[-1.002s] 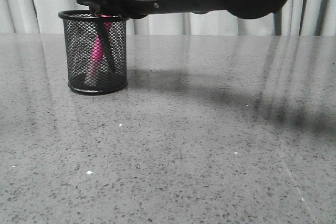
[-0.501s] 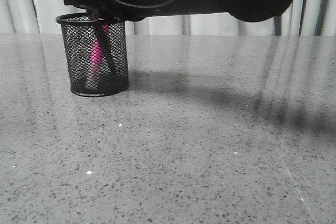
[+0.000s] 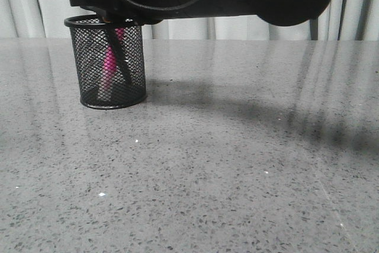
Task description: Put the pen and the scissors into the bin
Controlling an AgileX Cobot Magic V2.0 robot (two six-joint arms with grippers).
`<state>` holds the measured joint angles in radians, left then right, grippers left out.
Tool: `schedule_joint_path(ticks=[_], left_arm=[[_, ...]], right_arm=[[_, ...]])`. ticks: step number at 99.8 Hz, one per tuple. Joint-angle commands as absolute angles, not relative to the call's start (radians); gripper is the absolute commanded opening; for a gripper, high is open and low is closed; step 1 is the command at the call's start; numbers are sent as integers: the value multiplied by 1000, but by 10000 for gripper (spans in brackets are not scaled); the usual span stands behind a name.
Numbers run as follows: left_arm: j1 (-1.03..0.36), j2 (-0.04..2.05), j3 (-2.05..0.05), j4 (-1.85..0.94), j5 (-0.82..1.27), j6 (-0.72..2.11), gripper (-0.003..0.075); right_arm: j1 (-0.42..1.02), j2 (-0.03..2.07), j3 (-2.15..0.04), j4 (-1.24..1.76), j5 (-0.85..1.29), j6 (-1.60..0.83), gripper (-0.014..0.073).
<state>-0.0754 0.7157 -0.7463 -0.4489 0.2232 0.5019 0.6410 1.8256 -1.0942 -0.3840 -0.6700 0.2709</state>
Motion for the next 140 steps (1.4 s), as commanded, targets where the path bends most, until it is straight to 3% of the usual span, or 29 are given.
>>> schedule_joint_path(ticks=[1, 9, 63, 77, 94, 117, 140], left_arm=[[-74, 711, -773, -465, 149, 492, -22], [-74, 711, -773, -465, 149, 492, -22], [-74, 711, -773, -461, 149, 492, -22], [-74, 711, -773, -453, 149, 492, -22], [-74, 711, -773, -449, 149, 492, -22], [-74, 681, -759, -449, 144, 493, -22], [-74, 538, -608, -453, 18, 495, -22]], right_arm=[[631, 1773, -1112, -384, -746, 264, 311], [629, 1769, -1112, -384, -756, 264, 340], [557, 1598, -1112, -382, -760, 264, 335], [506, 1483, -1112, -380, -617, 264, 200], [433, 1320, -1110, -380, -282, 264, -77], [298, 1100, -959, -384, -279, 264, -69], [149, 812, -611, -380, -454, 264, -69]])
